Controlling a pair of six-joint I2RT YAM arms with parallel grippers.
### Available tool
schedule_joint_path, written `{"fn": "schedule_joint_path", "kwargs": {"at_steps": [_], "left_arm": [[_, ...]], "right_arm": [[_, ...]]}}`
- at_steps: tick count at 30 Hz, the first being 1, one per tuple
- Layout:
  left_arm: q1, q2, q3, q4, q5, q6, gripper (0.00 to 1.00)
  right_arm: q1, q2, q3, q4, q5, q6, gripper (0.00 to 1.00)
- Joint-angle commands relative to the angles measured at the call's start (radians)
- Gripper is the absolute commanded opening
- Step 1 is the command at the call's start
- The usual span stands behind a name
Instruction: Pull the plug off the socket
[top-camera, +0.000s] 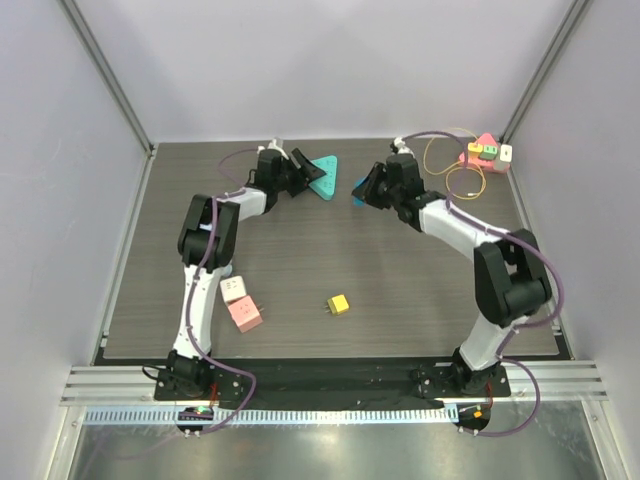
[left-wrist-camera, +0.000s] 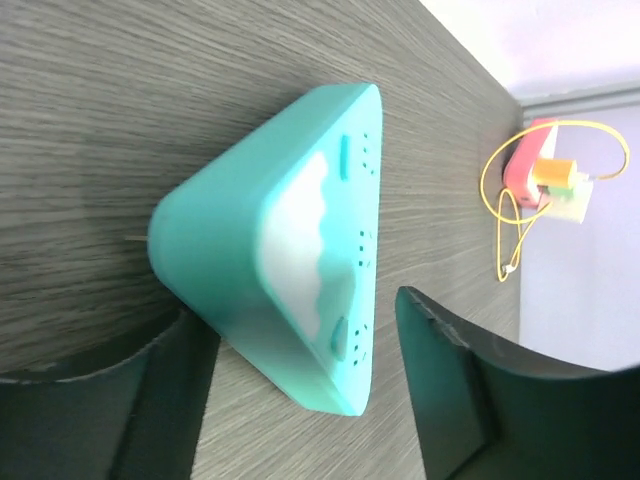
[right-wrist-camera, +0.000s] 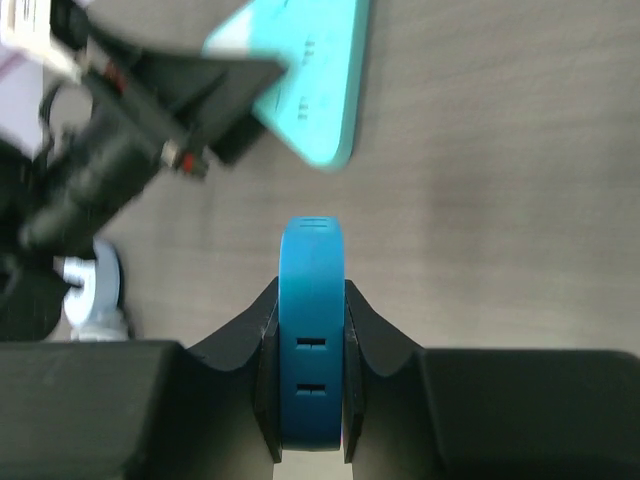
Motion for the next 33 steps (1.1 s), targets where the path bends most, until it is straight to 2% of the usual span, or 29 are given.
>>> {"fn": "schedule_joint_path", "kwargs": {"at_steps": [1,2,3,4,8,12,17,18,23,33], "left_arm": [[0.004,-0.020,-0.052,-0.122,-0.011,0.074,0.73],[0.004,-0.028,-0.054,-0.130,-0.011,0.085,0.74],[0.004,-0.040,-0.058,-0.133,-0.007,0.087,0.82],[0.004,-0.046,-0.066,-0.130,-0.003,0.090,0.84],[0.003,-0.094,-0.126,-0.113,0.015,0.091,0.88],[0.004,-0.158,-0.248,-0.075,0.035,0.108,0.92],[0.004,-0.264,-0.385,-0.032,0.038,0.148,0.93],[0.004,-0.278,-0.408,-0.023,0.038,0.150,0.92],[-0.009,-0.360,-0.546,0.071,0.035,0.177,0.89],[-0.020,-0.397,-0.627,0.220,0.019,0.164,0.85]], "right_arm": [[0.051,-0.148,-0.119,-0.001,0.001,-0.027,0.01],[0.082,-0.166,-0.142,-0.003,0.001,-0.032,0.01],[0.097,-0.181,-0.165,-0.032,0.001,-0.035,0.01],[0.109,-0.201,-0.210,-0.037,-0.007,-0.032,0.01],[0.154,-0.271,-0.300,-0.035,-0.071,-0.006,0.01],[0.171,-0.331,-0.380,-0.038,-0.085,0.012,0.01],[0.171,-0.379,-0.477,-0.015,-0.122,0.065,0.01],[0.171,-0.380,-0.489,0.034,-0.142,0.081,0.01],[0.183,-0.322,-0.523,0.092,-0.226,0.103,0.04],[0.198,-0.213,-0.529,0.190,-0.280,0.134,0.09]]}}
